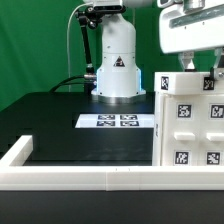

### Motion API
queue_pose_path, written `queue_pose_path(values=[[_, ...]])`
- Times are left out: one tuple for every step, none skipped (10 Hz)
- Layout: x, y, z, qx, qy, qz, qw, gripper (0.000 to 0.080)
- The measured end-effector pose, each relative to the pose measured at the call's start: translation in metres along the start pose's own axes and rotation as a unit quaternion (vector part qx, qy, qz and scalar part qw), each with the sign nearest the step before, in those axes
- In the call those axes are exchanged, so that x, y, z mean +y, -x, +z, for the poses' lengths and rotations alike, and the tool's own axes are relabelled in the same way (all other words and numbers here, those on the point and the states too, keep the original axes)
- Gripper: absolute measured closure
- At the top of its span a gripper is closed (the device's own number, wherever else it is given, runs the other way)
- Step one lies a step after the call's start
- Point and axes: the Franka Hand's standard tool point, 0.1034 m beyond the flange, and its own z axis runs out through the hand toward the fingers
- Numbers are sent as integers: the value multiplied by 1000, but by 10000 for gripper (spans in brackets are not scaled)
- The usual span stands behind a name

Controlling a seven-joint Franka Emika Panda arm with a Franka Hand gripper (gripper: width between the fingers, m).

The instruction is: Assemble cabinet

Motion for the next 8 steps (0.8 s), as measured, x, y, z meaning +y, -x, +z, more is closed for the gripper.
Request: queue_pose_path(values=[[-1,0,0,-7,-3,52,999,239],[-2,1,0,-12,-5,94,995,239],[-2,1,0,-15,-6,154,988,239],[-4,1,0,-17,-9,200,980,238],[-5,3,0,-20,-11,244,969,238],[-5,4,-1,-21,-11,259,966,238],[-6,5,-1,-30,-11,275,961,238],[-6,5,-1,-35,-11,285,958,238]])
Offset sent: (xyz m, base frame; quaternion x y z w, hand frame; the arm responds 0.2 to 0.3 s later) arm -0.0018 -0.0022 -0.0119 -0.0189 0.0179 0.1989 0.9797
